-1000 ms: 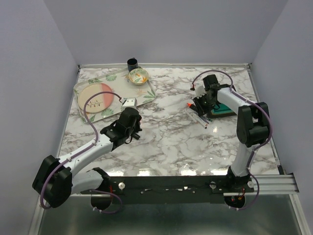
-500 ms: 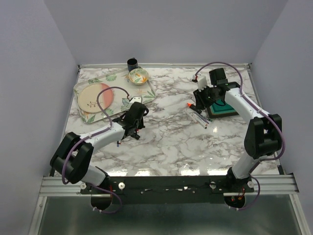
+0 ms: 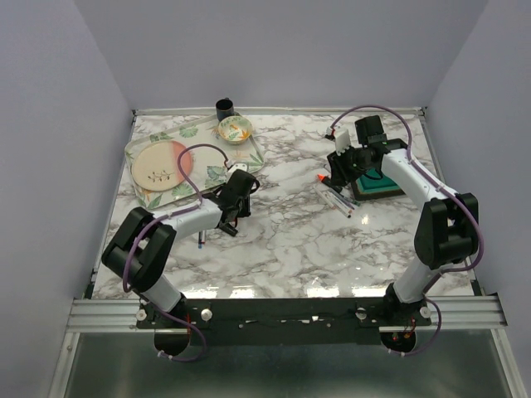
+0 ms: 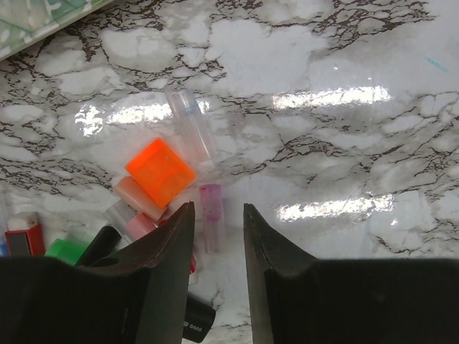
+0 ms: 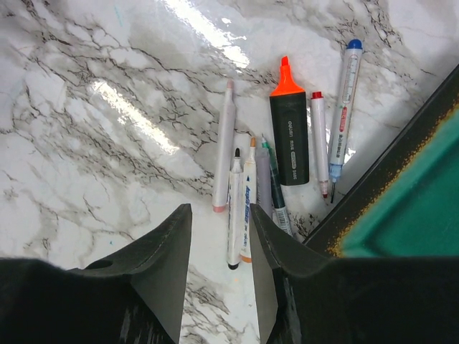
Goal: Open the pen caps
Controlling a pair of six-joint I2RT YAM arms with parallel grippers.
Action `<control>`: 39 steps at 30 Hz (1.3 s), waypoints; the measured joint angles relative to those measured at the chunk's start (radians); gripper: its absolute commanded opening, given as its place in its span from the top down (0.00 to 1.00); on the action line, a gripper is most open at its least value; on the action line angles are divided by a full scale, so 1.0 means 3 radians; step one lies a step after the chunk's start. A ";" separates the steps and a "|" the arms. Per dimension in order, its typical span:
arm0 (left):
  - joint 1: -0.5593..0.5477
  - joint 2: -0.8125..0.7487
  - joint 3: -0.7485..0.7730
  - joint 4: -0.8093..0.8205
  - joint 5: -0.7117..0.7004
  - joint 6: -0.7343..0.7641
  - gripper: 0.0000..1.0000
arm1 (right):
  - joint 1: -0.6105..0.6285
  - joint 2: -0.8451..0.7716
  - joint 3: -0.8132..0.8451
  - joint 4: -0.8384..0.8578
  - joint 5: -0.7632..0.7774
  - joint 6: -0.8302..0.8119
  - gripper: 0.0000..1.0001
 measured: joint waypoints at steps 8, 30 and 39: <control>0.0000 -0.0161 -0.0009 -0.0089 0.0001 -0.0005 0.44 | 0.0000 -0.0013 -0.0005 0.0000 -0.0056 0.0000 0.55; 0.0258 -0.1811 -0.1113 -0.0118 0.0084 -0.1456 0.35 | 0.0028 -0.0086 -0.0039 -0.0003 -0.0238 0.0000 0.55; 0.0263 -0.1703 -0.1073 -0.0516 -0.0212 -0.2017 0.39 | 0.0038 -0.0086 -0.0041 -0.0003 -0.0239 0.0000 0.55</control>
